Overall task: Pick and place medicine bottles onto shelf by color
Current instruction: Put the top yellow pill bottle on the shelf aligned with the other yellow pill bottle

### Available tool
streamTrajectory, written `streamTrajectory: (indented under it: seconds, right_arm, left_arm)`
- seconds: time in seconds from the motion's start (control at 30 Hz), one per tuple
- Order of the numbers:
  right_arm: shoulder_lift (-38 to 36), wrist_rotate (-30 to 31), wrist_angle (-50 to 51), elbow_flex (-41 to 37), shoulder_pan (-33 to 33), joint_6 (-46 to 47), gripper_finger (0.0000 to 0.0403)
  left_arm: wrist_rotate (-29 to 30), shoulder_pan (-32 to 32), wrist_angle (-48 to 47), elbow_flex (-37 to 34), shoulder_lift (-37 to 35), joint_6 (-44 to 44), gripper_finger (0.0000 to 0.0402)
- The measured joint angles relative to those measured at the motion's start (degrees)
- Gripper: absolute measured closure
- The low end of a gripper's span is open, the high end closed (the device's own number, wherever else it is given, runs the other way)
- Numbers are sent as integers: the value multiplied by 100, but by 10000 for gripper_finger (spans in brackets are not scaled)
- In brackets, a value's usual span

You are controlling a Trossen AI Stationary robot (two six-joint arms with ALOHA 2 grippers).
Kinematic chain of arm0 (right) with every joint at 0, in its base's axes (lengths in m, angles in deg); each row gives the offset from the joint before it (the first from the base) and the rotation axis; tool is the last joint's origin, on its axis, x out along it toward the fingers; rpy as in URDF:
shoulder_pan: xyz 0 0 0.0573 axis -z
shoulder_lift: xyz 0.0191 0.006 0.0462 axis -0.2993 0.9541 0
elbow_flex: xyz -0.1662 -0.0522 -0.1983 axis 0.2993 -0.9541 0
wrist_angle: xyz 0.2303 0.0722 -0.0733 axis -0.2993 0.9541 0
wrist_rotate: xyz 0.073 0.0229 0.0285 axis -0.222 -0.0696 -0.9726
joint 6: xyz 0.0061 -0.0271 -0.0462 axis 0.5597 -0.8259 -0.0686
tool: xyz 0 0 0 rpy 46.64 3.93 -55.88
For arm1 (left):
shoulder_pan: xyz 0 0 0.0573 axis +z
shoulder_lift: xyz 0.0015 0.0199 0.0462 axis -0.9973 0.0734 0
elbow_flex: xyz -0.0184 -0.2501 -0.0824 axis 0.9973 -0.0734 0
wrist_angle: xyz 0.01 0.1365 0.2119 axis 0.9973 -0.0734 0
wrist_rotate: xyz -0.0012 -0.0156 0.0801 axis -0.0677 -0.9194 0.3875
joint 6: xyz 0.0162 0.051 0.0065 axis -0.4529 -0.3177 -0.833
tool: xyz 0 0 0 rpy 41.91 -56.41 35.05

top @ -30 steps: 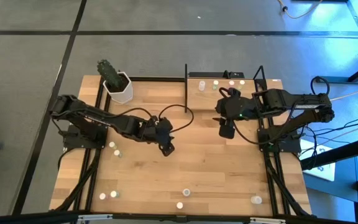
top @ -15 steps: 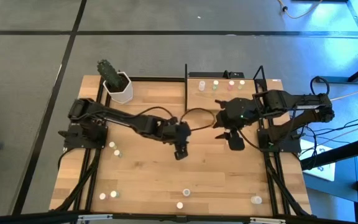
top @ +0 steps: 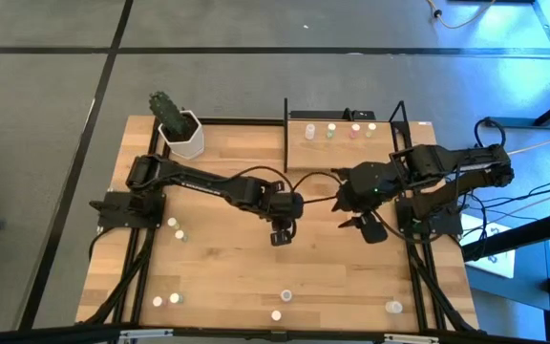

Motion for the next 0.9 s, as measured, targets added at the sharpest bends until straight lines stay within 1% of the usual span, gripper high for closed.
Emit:
streamTrajectory:
  seconds: [0.17,0.33,0.53,0.77,0.9]
  right_arm:
    - [0,5,-64,0,2,17,194]
    - [2,6,-131,0,2,11,194]
    - [0,6,-134,0,2,0,194]
    - [4,8,-198,0,2,13,194]
    - [4,8,-207,0,2,-1,194]
  left_arm:
    - [-35,-63,7,-2,239,3,303]
    - [-8,-111,93,-4,237,30,303]
    - [270,-113,315,2,322,189,303]
    - [293,-111,425,-4,438,472,303]
    - [410,-111,434,-2,438,573,303]
